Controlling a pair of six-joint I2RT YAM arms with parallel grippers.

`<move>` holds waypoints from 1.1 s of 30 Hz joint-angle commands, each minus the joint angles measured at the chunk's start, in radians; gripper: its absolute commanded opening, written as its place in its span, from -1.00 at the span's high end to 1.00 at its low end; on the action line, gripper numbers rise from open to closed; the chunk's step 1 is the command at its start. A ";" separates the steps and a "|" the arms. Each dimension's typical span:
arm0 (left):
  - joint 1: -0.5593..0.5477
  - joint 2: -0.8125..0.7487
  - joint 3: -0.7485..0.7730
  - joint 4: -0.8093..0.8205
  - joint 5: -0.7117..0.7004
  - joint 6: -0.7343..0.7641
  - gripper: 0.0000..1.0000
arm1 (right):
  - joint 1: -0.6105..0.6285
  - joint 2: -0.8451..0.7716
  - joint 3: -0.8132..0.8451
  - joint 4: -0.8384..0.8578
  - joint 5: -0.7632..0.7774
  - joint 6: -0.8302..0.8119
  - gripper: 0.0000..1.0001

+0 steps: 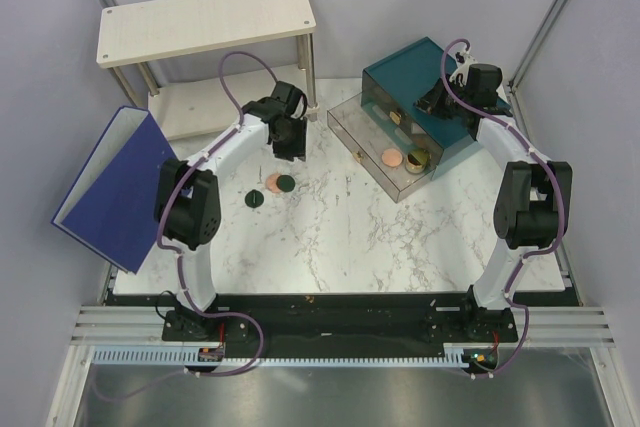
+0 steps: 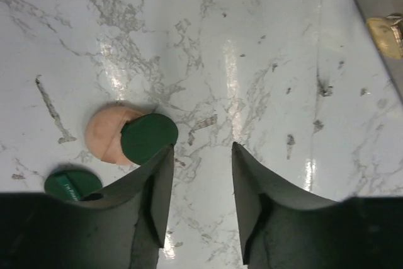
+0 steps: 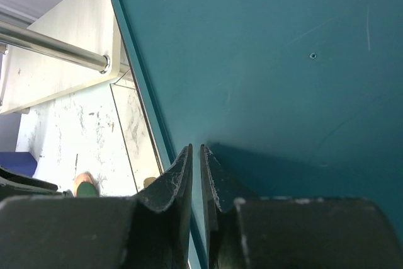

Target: Organize the makeup

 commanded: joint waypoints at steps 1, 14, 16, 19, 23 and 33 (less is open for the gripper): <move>0.002 0.025 0.011 -0.085 -0.087 0.027 -0.07 | 0.010 0.073 -0.055 -0.211 0.043 -0.027 0.63; 0.004 0.081 -0.080 -0.080 -0.094 0.027 -0.20 | 0.010 0.074 -0.055 -0.214 0.040 -0.027 0.63; 0.004 0.098 -0.078 -0.065 -0.089 0.027 -0.17 | 0.010 0.074 -0.057 -0.212 0.040 -0.027 0.64; 0.004 0.124 -0.071 -0.059 -0.081 0.032 -0.06 | 0.010 0.071 -0.057 -0.212 0.040 -0.028 0.63; 0.004 0.131 -0.068 -0.050 -0.071 0.035 0.48 | 0.010 0.070 -0.057 -0.212 0.041 -0.028 0.63; 0.004 0.069 -0.065 -0.045 -0.051 0.048 0.97 | 0.010 0.073 -0.052 -0.211 0.038 -0.025 0.63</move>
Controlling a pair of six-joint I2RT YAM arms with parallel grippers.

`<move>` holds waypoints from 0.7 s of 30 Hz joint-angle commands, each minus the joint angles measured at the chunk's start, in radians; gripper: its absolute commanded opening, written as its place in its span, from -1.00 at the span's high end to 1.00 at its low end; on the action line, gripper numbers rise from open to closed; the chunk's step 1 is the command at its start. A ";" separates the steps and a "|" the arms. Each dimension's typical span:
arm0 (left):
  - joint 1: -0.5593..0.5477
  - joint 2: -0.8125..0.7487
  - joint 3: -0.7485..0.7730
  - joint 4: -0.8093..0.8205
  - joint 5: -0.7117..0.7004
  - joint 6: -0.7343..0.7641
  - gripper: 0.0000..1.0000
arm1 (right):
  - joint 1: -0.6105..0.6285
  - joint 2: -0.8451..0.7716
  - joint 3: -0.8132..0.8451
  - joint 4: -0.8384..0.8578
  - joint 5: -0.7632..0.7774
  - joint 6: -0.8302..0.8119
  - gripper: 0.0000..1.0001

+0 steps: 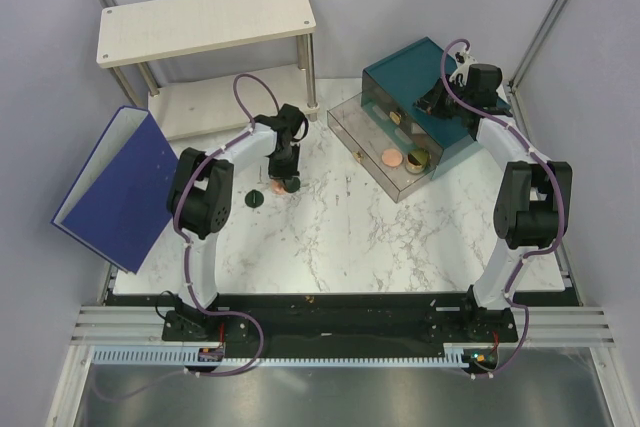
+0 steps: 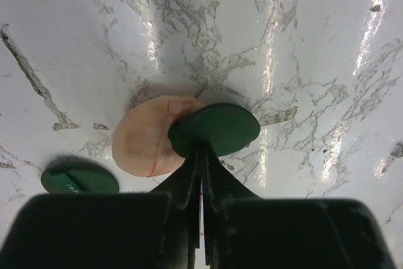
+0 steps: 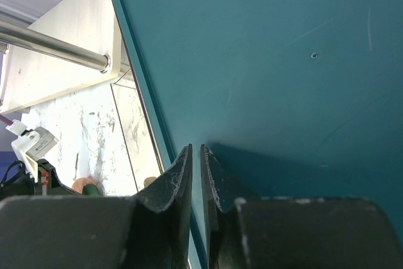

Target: Organize the makeup

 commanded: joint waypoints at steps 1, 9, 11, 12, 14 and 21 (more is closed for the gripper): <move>0.002 -0.061 0.026 0.031 0.016 0.023 0.96 | 0.010 0.074 -0.052 -0.213 0.039 -0.025 0.63; 0.002 -0.046 0.083 0.008 -0.003 0.058 0.80 | 0.010 0.077 -0.051 -0.213 0.036 -0.024 0.63; 0.002 -0.038 0.081 -0.005 -0.007 0.058 0.29 | 0.010 0.076 -0.052 -0.213 0.038 -0.025 0.63; 0.002 -0.037 0.081 -0.009 -0.007 0.057 0.08 | 0.010 0.073 -0.052 -0.213 0.038 -0.025 0.63; 0.000 -0.037 0.070 -0.009 -0.007 0.052 -0.12 | 0.010 0.074 -0.054 -0.213 0.039 -0.027 0.63; 0.000 0.015 0.090 -0.005 0.009 0.052 -0.16 | 0.010 0.080 -0.051 -0.211 0.033 -0.022 0.63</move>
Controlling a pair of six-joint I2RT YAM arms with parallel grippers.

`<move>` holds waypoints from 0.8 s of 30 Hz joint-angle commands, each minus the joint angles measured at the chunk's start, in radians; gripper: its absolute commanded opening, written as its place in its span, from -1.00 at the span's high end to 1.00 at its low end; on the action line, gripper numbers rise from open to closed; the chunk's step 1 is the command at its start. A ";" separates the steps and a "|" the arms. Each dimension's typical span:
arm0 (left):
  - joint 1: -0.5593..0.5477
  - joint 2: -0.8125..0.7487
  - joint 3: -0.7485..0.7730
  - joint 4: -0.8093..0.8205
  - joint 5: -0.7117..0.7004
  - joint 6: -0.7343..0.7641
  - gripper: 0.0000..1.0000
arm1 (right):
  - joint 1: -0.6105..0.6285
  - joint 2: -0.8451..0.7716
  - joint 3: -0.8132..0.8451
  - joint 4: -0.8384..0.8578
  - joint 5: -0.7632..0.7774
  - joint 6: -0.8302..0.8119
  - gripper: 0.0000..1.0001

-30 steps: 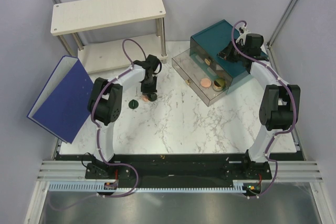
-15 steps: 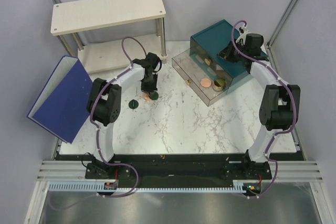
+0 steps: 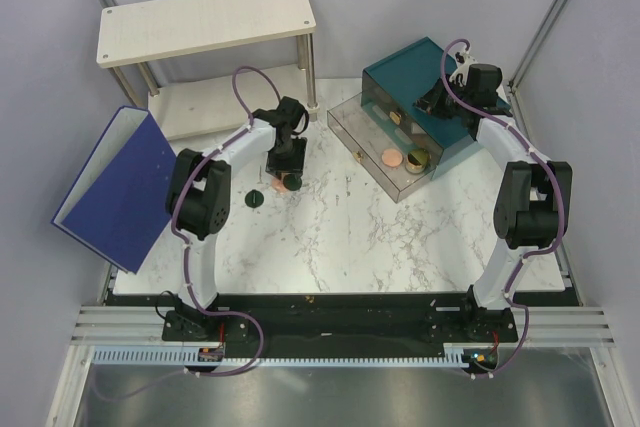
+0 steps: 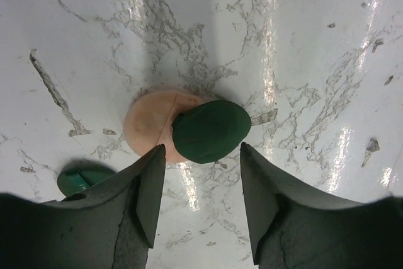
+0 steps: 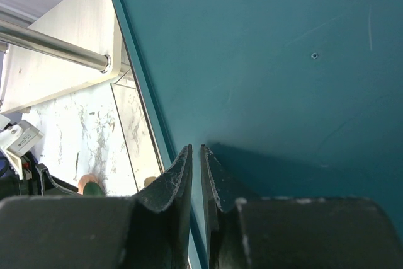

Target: Organize the makeup

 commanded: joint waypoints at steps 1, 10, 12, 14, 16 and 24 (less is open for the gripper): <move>-0.001 0.038 0.051 0.001 0.012 0.014 -0.16 | 0.010 0.081 -0.051 -0.213 0.034 -0.024 0.63; -0.016 0.086 0.077 0.009 0.031 0.015 0.19 | 0.010 0.077 -0.052 -0.213 0.041 -0.026 0.63; -0.016 0.080 0.071 0.010 0.032 0.018 0.48 | 0.010 0.078 -0.051 -0.213 0.041 -0.027 0.63; -0.016 0.069 0.065 0.012 0.031 0.018 0.91 | 0.010 0.078 -0.051 -0.213 0.041 -0.027 0.63; -0.016 0.048 0.060 0.012 0.026 0.020 0.97 | 0.010 0.080 -0.052 -0.213 0.041 -0.026 0.63; -0.016 -0.028 0.112 0.010 0.046 0.012 0.97 | 0.010 0.080 -0.052 -0.213 0.039 -0.027 0.63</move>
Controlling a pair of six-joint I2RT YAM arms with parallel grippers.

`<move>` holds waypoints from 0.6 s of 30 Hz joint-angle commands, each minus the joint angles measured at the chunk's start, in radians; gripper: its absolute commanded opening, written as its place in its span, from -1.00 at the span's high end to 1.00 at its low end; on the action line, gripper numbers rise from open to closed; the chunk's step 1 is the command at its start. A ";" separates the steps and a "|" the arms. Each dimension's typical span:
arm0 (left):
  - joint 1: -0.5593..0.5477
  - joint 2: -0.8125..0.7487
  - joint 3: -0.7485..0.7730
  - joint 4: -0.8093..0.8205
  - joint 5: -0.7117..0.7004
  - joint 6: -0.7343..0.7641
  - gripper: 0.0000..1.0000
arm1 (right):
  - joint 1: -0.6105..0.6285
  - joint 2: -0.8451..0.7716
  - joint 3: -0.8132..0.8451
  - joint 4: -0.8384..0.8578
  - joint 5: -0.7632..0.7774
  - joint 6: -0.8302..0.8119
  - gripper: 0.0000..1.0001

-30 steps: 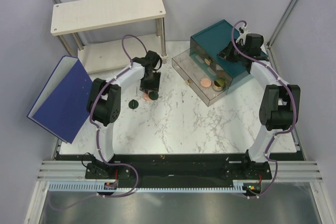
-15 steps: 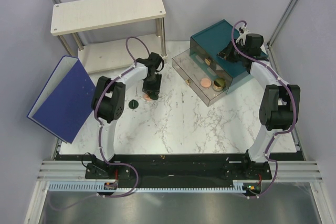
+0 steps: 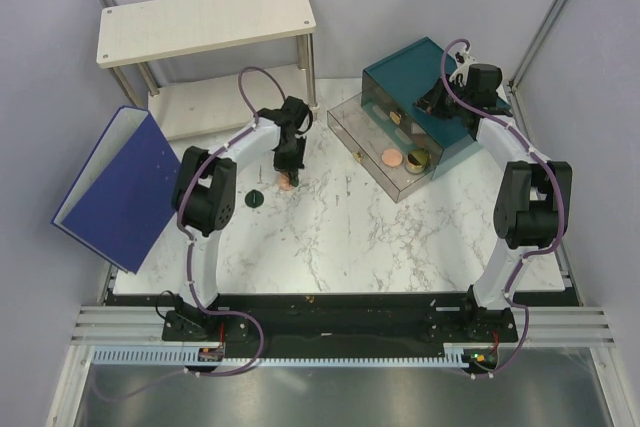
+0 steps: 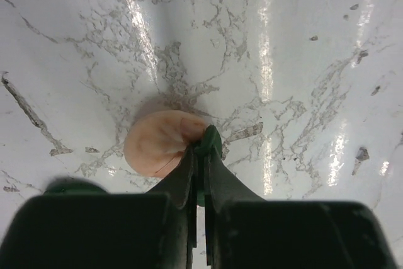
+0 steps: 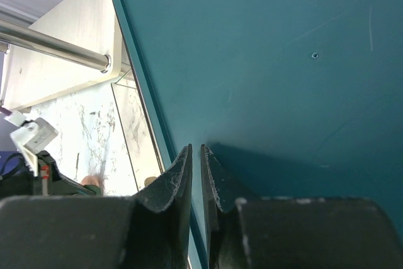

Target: Organize the makeup

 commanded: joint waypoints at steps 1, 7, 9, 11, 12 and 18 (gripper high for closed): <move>-0.007 -0.091 0.102 0.012 0.021 0.003 0.96 | 0.010 0.078 -0.054 -0.213 0.040 -0.027 0.63; -0.028 -0.029 0.333 -0.002 0.130 -0.024 0.97 | 0.010 0.073 -0.059 -0.213 0.038 -0.028 0.63; -0.048 0.024 0.451 -0.006 0.177 -0.034 0.96 | 0.010 0.073 -0.062 -0.212 0.038 -0.028 0.62; -0.065 0.066 0.531 -0.011 0.226 -0.042 0.97 | 0.010 0.072 -0.062 -0.212 0.038 -0.030 0.63; -0.082 0.107 0.612 -0.009 0.246 -0.051 0.96 | 0.010 0.070 -0.063 -0.213 0.038 -0.030 0.63; -0.148 0.241 0.777 0.069 0.377 -0.157 0.96 | 0.010 0.068 -0.069 -0.212 0.038 -0.030 0.62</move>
